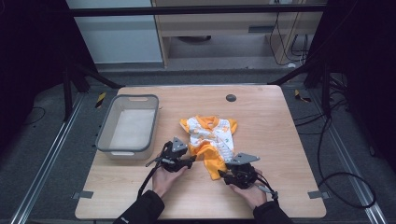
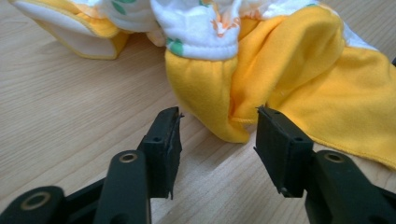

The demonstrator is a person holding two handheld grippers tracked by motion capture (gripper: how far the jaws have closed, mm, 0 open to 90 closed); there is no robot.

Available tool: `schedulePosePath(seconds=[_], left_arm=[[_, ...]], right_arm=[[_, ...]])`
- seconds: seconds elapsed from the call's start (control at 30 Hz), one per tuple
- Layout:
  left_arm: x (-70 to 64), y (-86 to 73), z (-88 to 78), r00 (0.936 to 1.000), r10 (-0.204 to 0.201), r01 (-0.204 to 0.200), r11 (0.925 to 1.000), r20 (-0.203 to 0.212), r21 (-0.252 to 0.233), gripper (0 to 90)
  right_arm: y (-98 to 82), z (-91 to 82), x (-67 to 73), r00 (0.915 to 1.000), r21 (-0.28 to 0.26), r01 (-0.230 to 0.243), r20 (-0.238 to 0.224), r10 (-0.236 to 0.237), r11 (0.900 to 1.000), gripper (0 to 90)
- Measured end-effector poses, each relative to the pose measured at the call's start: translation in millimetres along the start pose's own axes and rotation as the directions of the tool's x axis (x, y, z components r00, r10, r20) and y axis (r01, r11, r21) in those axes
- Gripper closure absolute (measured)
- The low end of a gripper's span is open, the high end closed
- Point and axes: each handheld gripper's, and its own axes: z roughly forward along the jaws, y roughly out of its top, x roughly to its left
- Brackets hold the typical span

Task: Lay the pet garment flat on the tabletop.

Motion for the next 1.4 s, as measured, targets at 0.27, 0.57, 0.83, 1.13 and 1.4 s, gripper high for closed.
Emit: schedulePosePath(seconds=[0.27, 0.57, 0.83, 1.13, 1.4], left_arm=[[4.0, -1.3, 4.9, 0.9998, -0.009, 0.009, 0.9999, 0.018, 0.011, 69.1], [7.4, -2.1, 6.5, 0.9991, -0.020, 0.020, 0.9996, 0.037, 0.018, 84.4], [7.3, -1.1, 3.6, 0.9986, -0.023, 0.022, 0.9995, 0.048, 0.021, 87.1], [7.6, 2.2, -11.9, 0.9979, -0.025, 0.026, 0.9996, 0.060, -0.011, 87.5], [9.3, 3.5, -27.4, 0.9964, -0.035, 0.037, 0.9988, 0.077, -0.031, 87.7]], right_arm=[[-2.5, 6.9, 2.6, 1.0000, 0.069, 0.008, 0.002, -0.008, 0.998, 74.4], [-0.9, 3.9, 0.9, 0.9996, 0.086, -0.006, -0.026, 0.008, 0.996, 89.7], [2.0, 4.2, 0.4, 0.9994, -0.043, -0.006, 0.033, 0.008, 0.999, 56.0], [1.2, 14.0, -0.3, 0.9996, 0.012, -0.006, 0.027, 0.005, 1.000, 80.2], [4.1, 6.7, -6.0, 0.9998, 0.043, -0.018, 0.007, 0.018, 0.999, 87.9]])
